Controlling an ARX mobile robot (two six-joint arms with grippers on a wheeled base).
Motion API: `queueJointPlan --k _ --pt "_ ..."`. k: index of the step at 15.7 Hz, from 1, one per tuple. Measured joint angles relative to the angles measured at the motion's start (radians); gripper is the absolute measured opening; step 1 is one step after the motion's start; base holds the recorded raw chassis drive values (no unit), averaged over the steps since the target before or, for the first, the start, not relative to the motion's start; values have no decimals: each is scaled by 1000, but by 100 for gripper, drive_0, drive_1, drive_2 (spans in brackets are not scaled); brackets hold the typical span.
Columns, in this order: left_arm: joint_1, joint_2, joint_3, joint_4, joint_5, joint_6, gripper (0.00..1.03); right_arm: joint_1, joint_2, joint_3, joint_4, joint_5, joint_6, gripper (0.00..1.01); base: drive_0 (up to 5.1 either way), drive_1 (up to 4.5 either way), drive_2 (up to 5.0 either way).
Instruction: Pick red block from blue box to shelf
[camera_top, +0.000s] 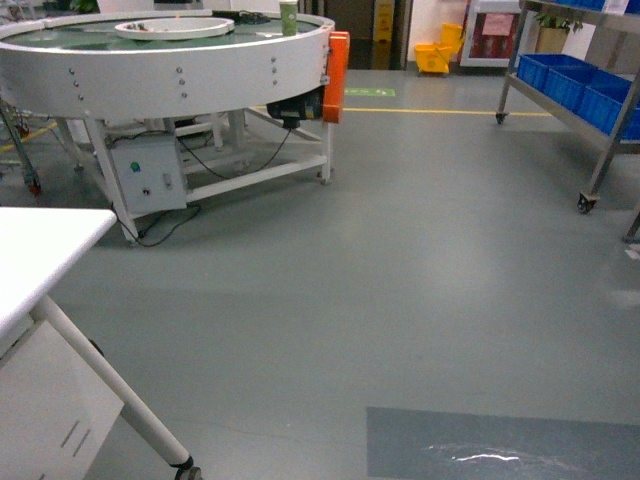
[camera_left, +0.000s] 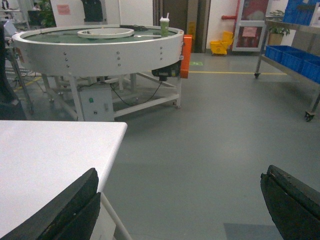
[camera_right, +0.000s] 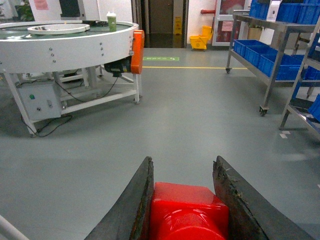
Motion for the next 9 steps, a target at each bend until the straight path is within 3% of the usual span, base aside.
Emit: queueJointPlan --k 9 --pt "0 0 0 -2 -2 0 98 0 0 0 0 0 0 29 -159 -159 -159"
